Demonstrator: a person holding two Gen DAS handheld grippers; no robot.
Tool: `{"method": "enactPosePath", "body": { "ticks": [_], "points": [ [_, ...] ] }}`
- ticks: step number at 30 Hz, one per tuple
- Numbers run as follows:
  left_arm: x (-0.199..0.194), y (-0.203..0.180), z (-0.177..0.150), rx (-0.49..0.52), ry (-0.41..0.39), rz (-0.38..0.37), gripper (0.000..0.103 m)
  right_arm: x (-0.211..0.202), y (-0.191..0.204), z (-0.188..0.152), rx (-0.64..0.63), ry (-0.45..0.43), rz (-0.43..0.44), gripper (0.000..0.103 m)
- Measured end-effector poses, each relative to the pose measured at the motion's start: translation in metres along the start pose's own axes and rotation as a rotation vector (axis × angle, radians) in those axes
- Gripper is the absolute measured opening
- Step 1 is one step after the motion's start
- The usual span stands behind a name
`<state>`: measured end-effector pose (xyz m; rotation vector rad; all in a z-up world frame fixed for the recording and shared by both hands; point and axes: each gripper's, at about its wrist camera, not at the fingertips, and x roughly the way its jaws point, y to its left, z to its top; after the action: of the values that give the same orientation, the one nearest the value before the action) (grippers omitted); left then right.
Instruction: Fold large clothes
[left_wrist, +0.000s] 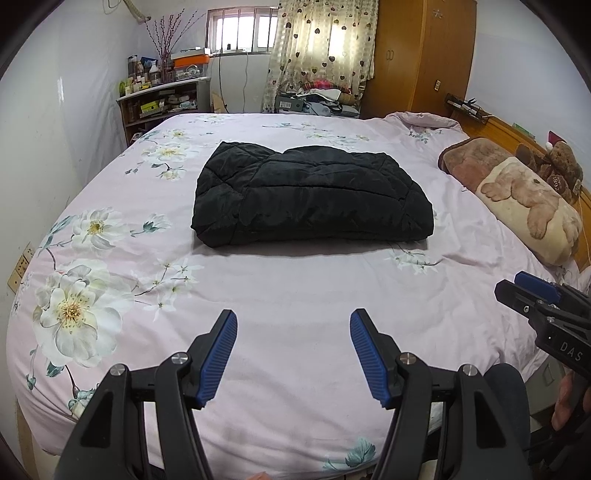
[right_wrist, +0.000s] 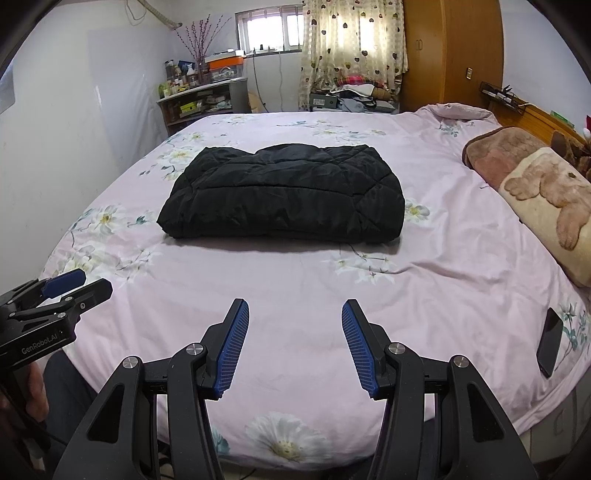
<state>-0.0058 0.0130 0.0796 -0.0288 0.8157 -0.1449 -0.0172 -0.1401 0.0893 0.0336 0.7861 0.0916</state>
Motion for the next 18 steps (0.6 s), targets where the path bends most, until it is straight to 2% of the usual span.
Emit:
{"method": "enactPosePath", "body": {
  "ticks": [18],
  "points": [
    [-0.0004, -0.0021, -0.0010, -0.001, -0.006, 0.002, 0.067, 0.0014, -0.0026, -0.0028, -0.004, 0.007, 0.004, 0.053]
  ]
}}
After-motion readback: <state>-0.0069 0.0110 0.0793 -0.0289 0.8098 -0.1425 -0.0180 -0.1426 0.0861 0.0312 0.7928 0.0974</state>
